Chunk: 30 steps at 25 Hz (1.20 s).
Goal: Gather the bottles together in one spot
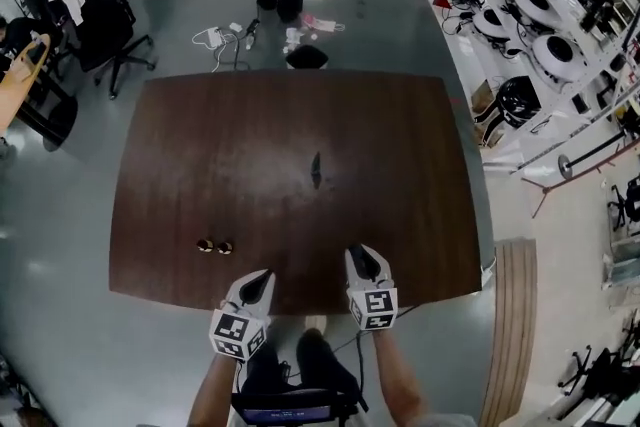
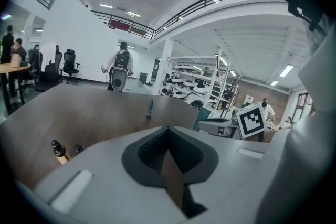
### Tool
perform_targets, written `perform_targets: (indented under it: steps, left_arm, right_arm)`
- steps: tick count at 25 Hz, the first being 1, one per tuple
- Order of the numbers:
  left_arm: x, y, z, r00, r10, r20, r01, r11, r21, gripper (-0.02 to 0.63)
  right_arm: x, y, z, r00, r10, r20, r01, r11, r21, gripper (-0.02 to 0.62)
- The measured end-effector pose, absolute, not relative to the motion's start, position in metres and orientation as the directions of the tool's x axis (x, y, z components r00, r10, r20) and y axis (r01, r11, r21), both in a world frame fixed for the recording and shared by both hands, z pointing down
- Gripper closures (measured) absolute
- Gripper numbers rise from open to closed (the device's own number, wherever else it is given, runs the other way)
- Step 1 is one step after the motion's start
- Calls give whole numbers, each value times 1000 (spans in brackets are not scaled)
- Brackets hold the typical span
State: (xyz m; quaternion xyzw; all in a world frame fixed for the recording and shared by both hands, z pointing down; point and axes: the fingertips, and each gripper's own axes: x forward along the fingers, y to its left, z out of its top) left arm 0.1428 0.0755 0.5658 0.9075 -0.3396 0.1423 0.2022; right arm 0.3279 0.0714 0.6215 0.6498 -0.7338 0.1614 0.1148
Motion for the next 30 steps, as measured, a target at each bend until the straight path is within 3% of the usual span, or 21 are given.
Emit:
perform_targets:
  steps: [9,30]
  left_arm:
    - [89,84,559,650,-651,392,-757,-601,257,604]
    - [-34,90,561,505,-769,392,-863,-431,264,604]
  right_arm:
    - [261,59,609,-280,-889,362,-960,269,-83,505]
    - [140,32,593,-451,-837,312,-889,454,-67,505]
